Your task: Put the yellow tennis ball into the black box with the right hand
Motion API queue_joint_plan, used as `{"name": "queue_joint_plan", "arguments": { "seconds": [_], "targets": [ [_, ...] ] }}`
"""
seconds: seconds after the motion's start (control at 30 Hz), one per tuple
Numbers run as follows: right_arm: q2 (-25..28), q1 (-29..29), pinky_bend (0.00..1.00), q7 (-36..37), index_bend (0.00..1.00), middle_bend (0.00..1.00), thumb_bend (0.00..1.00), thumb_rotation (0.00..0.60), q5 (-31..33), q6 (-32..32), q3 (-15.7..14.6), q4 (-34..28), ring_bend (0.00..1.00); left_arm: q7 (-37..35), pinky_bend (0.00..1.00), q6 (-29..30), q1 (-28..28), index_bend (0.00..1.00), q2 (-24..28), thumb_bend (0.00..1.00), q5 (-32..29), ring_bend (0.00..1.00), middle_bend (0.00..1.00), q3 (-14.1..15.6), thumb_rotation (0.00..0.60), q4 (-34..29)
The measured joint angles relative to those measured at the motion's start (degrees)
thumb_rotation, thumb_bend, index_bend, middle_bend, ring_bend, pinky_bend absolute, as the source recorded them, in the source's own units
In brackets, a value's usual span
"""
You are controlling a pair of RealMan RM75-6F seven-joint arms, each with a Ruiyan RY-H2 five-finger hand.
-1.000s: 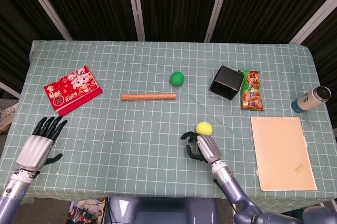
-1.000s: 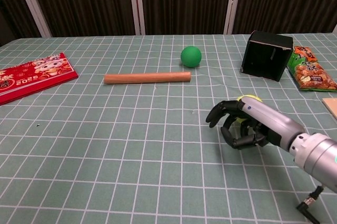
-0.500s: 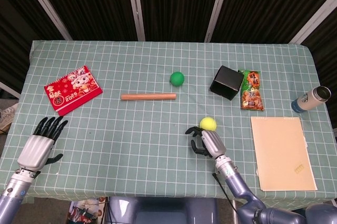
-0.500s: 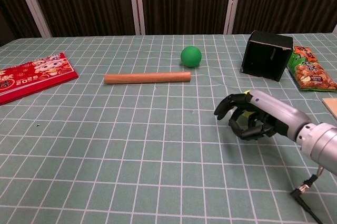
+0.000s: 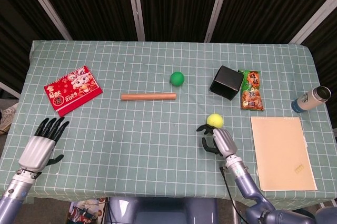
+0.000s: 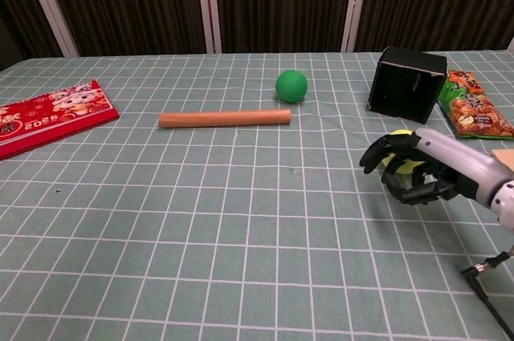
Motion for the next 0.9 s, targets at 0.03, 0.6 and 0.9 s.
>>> {"name": "queue_joint_plan", "arguments": {
  "seconds": [0.03,0.6,0.9],
  "targets": [
    [0.21,-0.06,0.69,0.09,0.34,0.35,0.62,0.600,0.08,-0.01,-0.04,0.13,0.39,0.04,0.00,0.10,0.03,0.00,0.01,0.07,0.01,0.00,0.00,0.00,0.600,-0.04],
    [3.31,-0.84,0.69,4.55,0.34,0.37,0.62,0.600,0.38,0.84,0.11,5.20,0.40,1.23,0.00,-0.19,0.03,0.00,-0.29,0.07,-0.20,0.00,0.00,0.06,0.600,-0.60],
    [3.50,0.00,0.69,6.80,0.34,0.37,0.63,0.600,0.12,0.82,0.84,6.85,0.40,1.80,0.00,-0.42,-0.02,0.00,-0.44,0.07,-0.39,0.00,0.00,0.04,0.600,-0.92]
  ]
}}
